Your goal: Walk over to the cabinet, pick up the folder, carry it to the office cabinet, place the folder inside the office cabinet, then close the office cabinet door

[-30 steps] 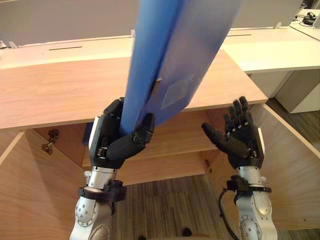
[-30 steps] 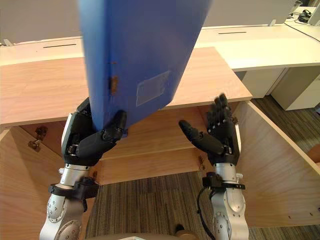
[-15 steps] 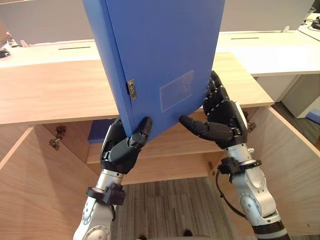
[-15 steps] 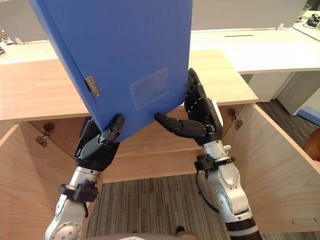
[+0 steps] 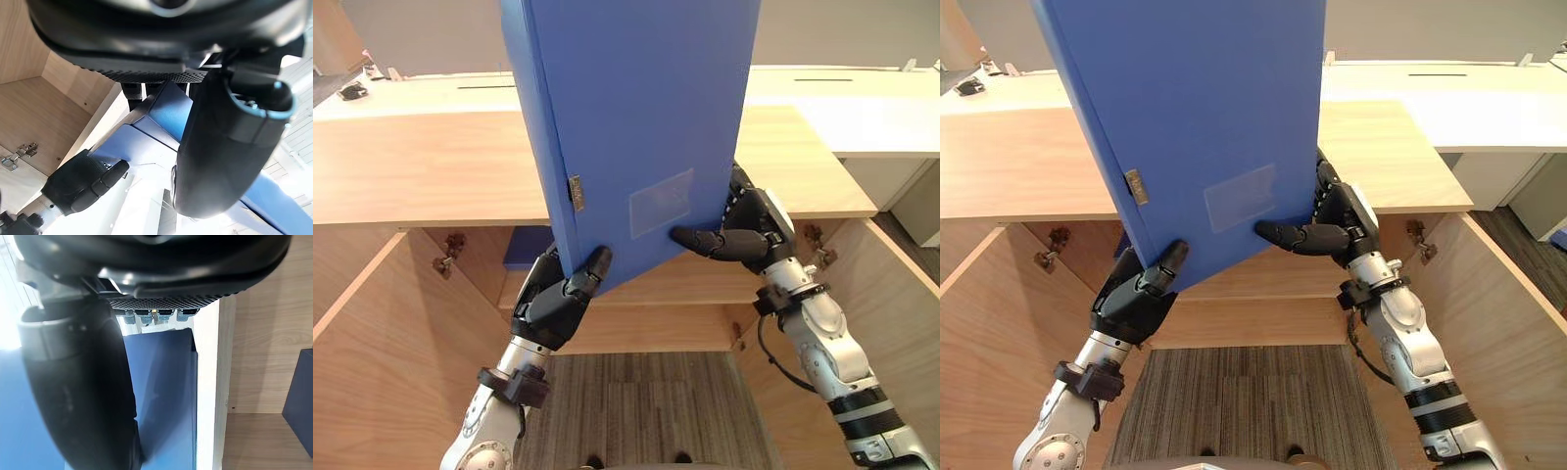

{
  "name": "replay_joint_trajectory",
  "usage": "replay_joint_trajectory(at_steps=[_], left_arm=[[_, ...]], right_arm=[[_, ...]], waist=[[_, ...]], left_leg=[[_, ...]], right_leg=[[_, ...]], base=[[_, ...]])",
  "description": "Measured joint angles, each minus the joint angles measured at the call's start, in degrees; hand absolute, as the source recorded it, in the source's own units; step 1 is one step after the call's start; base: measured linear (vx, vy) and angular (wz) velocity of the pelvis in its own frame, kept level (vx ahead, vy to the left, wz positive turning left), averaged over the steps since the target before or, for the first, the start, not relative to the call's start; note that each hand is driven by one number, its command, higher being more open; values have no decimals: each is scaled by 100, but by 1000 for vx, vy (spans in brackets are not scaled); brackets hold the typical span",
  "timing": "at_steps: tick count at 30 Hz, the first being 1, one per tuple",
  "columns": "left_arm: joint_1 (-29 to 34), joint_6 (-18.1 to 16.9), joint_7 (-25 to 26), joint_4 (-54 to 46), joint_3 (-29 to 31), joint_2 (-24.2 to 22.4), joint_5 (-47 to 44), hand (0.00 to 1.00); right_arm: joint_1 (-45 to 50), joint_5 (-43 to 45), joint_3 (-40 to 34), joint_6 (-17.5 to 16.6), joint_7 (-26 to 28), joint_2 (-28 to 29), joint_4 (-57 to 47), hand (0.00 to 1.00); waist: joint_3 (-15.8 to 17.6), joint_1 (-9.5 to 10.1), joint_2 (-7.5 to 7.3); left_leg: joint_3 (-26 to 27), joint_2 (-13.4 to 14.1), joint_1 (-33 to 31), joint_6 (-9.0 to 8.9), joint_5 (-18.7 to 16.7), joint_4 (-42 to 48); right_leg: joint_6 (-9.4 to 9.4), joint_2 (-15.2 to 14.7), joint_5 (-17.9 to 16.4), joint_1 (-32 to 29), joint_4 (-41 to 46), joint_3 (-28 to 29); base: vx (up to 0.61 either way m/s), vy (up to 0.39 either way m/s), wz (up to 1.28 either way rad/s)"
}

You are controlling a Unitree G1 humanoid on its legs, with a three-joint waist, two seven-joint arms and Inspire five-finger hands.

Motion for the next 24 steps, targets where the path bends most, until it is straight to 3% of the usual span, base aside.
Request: replay_joint_trajectory(at_steps=[8,14,15,20,24], left_arm=[[-52,-98,4,225,-1,171,-254,0],[-74,-133,-16,236,38,265,-215,0],[-81,-128,-58,236,75,236,-185,100],[-103,-108,-76,377,532,-384,405,100],[-85,-152,-35,410,1215,-1240,1600,100]], right_arm=[[-600,542,604,3,397,-340,493,0],[-564,767,508,80,416,-291,561,0],[-490,766,426,101,429,-228,476,0],[116,648,-304,118,348,657,-593,0],[420,332,-1127,96,124,1493,-1353,0]], waist=[[0,4,0],[0,15,0],[0,18,0],[4,19,4],[11,109,-7]], left_leg=[[-8,-24,1,10,71,-97],[-31,-35,-10,11,71,-97],[-41,-35,-17,11,71,-97],[-52,-29,-28,11,70,-98],[-108,-39,-51,16,74,-99]], right_leg=[[0,-11,0,-39,2,-10],[0,-23,0,-38,3,-33],[0,-23,0,-38,3,-40],[0,-19,0,-39,-1,-51],[-1,-29,-1,-39,-2,-97]], base=[[0,0,0],[-1,-2,1],[0,0,0],[0,0,0],[-23,-21,6]])
